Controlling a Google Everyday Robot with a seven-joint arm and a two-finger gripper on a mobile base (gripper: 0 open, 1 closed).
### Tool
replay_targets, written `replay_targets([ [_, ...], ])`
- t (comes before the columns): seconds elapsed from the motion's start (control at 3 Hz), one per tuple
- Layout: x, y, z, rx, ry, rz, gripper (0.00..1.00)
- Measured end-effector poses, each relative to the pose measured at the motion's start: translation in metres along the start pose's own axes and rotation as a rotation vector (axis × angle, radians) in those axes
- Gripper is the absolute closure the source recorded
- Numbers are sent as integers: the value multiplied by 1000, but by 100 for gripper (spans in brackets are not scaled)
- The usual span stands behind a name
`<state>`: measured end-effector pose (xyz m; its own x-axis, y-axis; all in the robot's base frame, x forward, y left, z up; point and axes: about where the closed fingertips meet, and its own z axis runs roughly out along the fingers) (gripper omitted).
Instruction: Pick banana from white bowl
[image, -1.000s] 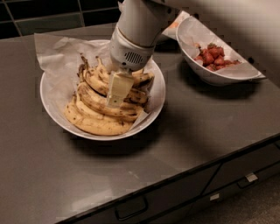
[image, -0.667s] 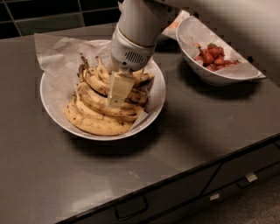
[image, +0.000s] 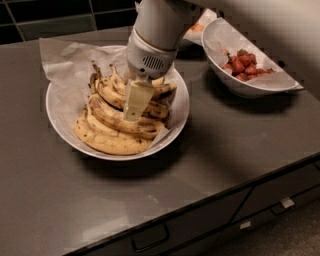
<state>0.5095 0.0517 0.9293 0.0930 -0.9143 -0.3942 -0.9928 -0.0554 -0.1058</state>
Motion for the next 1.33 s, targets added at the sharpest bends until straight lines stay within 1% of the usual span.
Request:
replay_targets([
  [1.33,-2,-4,-1,-25,20,6,38],
])
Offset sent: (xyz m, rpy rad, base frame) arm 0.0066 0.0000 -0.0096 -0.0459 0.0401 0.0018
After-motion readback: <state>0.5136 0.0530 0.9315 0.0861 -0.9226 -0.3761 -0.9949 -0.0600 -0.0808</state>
